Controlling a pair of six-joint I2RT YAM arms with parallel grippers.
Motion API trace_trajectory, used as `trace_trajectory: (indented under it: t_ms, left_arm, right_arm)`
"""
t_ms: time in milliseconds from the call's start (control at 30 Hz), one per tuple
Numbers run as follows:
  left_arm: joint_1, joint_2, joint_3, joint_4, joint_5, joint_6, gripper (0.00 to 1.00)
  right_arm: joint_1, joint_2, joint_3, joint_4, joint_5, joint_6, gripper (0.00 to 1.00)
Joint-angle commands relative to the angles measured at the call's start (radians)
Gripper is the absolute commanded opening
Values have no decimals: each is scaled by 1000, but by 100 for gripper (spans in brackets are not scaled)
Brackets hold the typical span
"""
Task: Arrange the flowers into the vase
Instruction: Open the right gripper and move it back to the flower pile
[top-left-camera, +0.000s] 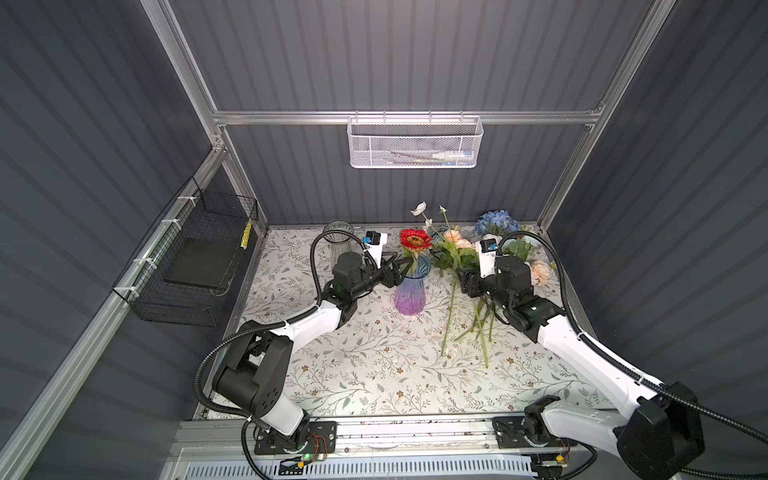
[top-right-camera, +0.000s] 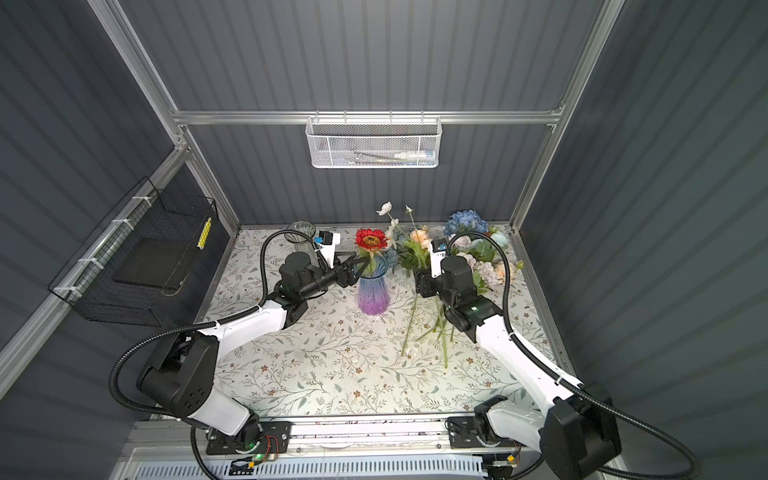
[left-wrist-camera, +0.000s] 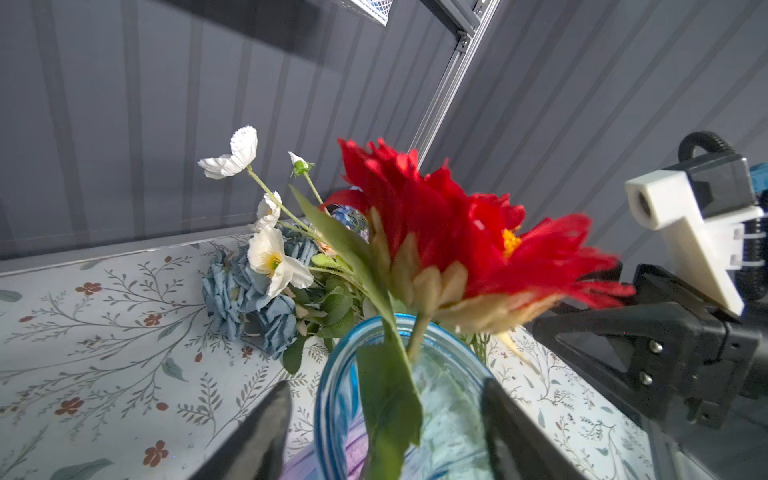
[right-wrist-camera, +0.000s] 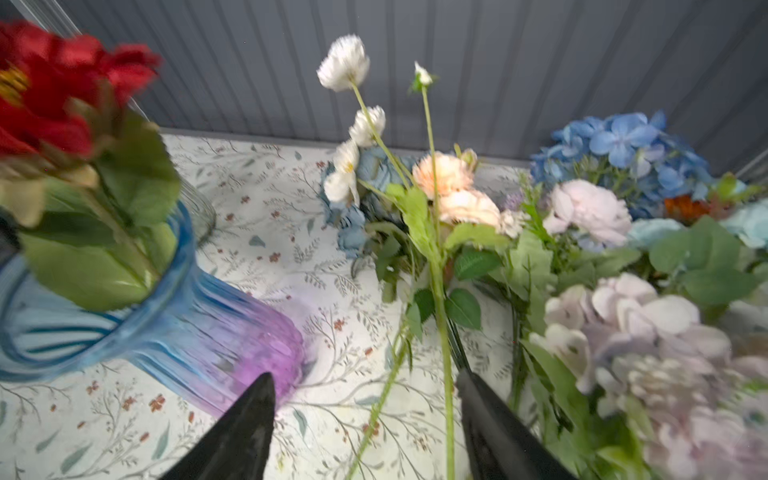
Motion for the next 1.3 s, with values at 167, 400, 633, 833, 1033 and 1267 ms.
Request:
trace_trajectory:
  t_ms: [167, 400, 633, 833, 1033, 1267]
  left_arm:
    - [0, -142, -28, -121, -103, -6, 99]
    - [30, -271, -99, -200, -246, -46, 100]
    - [126, -289, -170, -223, -296, -192, 99]
    - [160, -279, -223, -181, -278, -259, 99]
    - [160, -271, -218, -176, -258, -259, 99]
    - [160, -266, -220, -162, -254, -267, 99]
  right_arm:
    - [-86, 27, 22, -200, -82, 24, 50]
    - [-91, 163, 52, -241, -142, 23, 48]
    - [-93, 280, 104, -256, -67, 17, 41]
    - [-103, 367, 124, -249, -28, 26, 34]
    - [-107, 452, 159, -267, -23, 47, 29]
    - [-114, 496, 196, -287, -33, 61, 15]
